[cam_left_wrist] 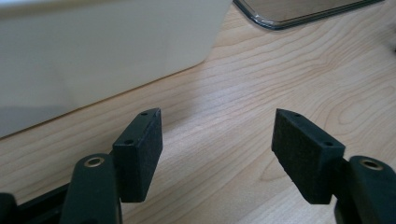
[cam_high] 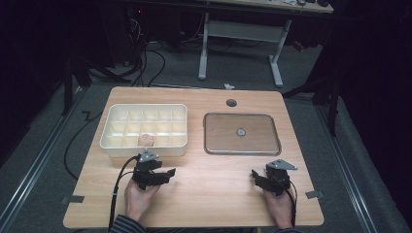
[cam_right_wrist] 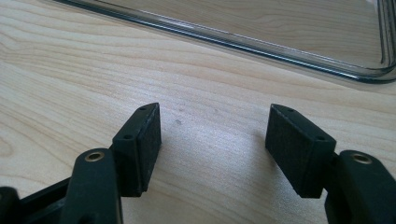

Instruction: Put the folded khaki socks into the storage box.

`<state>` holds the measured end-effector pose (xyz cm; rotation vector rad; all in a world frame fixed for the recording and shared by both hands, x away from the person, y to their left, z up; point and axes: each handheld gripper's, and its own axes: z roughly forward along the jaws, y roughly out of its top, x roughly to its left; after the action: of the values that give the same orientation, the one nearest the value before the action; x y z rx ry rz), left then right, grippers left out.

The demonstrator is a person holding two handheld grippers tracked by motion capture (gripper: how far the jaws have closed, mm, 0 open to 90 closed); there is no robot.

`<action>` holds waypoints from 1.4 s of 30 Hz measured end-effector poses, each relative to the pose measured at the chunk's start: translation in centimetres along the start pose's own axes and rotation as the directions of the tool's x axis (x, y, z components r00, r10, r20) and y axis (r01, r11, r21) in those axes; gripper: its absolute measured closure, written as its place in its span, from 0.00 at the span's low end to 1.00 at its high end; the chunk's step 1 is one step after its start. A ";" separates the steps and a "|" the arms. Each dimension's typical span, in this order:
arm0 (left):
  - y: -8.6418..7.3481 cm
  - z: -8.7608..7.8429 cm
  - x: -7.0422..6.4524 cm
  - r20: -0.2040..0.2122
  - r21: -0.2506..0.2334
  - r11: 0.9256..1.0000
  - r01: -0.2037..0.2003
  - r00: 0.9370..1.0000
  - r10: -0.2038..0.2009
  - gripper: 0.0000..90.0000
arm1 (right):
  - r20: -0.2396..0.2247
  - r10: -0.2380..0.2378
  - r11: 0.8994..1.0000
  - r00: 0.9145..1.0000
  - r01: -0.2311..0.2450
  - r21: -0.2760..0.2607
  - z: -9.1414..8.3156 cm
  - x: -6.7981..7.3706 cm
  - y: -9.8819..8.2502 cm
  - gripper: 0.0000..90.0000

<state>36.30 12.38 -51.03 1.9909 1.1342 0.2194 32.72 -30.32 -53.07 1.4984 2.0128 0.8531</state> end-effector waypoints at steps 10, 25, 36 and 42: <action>-0.2 0.9 0.1 -0.036 0.020 1.000 -0.016 0.999 0.017 0.38 | 0.000 0.000 1.000 1.000 0.000 0.000 0.0 0.0 0.0 0.40; -0.3 1.8 0.2 -0.062 0.036 0.999 -0.030 0.998 0.032 0.38 | 0.000 0.000 1.000 1.000 0.000 0.000 0.0 0.0 0.0 0.40; -0.7 2.1 0.0 -0.090 0.030 0.998 -0.055 0.994 0.058 0.39 | 0.000 0.000 1.000 1.000 0.000 0.000 0.0 0.0 0.0 0.40; -1.0 2.3 -0.5 -0.127 0.026 0.994 -0.109 0.986 0.111 0.39 | 0.000 0.000 1.000 1.000 0.000 0.000 0.0 0.0 0.0 0.40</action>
<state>36.49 10.96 -53.12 2.0833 1.1100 0.4006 32.72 -30.33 -53.07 1.4981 2.0129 0.8533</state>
